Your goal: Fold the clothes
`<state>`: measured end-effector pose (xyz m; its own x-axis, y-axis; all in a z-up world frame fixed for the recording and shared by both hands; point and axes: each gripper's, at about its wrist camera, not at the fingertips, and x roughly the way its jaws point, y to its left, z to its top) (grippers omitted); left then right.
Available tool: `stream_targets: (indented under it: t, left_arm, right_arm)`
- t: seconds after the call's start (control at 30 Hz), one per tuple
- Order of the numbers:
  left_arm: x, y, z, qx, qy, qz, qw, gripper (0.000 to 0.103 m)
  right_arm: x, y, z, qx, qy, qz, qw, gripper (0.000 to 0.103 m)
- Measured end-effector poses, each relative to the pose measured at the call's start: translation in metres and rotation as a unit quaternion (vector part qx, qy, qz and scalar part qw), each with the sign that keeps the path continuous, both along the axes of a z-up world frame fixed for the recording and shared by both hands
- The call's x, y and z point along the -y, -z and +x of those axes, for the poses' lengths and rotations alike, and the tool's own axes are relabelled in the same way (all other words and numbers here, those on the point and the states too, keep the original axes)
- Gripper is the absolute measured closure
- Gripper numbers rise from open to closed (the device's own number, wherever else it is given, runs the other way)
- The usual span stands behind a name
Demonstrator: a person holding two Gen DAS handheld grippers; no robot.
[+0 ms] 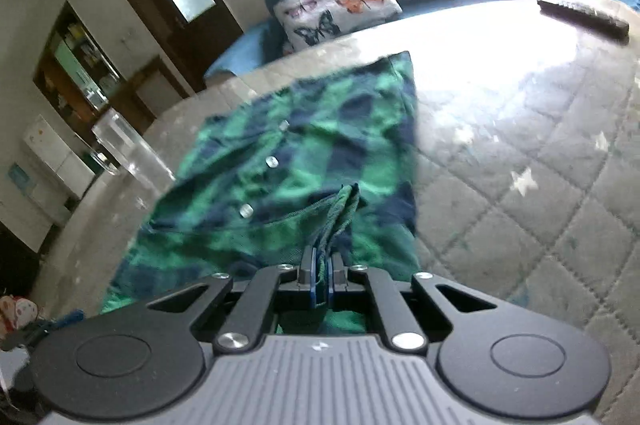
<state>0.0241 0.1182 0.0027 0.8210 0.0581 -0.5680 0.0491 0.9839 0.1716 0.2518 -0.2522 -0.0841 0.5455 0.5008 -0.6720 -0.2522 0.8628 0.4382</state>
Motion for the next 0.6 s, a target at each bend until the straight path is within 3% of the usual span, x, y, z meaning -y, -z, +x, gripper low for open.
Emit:
stream_targets:
  t: [0.23, 0.3, 0.4, 0.47, 0.53, 0.6]
  left_arm:
    - [-0.014, -0.039, 0.015, 0.031, -0.002, -0.022, 0.9993, 0.062]
    - [-0.013, -0.044, 0.029, 0.035, 0.004, -0.034, 0.9988, 0.07]
    - [-0.001, -0.042, 0.054, 0.03, 0.027, -0.043, 0.9983, 0.079]
    - [0.01, -0.036, 0.07, 0.021, 0.048, -0.041, 0.9978, 0.08]
    - [0.02, -0.029, 0.086, 0.005, 0.065, -0.04, 0.997, 0.082]
    - [0.026, -0.022, 0.101, -0.009, 0.073, -0.033, 0.9968, 0.083]
  right_arm:
    - [0.001, 0.005, 0.001, 0.008, -0.008, -0.018, 1.0, 0.098]
    - [-0.003, 0.003, 0.002, 0.02, -0.016, -0.027, 0.999, 0.098]
    - [-0.007, 0.001, 0.002, 0.032, -0.017, -0.048, 0.998, 0.098]
    - [-0.005, 0.003, 0.001, 0.028, -0.014, -0.045, 0.999, 0.097]
    - [-0.002, 0.007, 0.001, 0.013, -0.009, -0.05, 0.999, 0.09]
    - [0.002, 0.009, 0.0, 0.012, 0.003, -0.077, 0.997, 0.09]
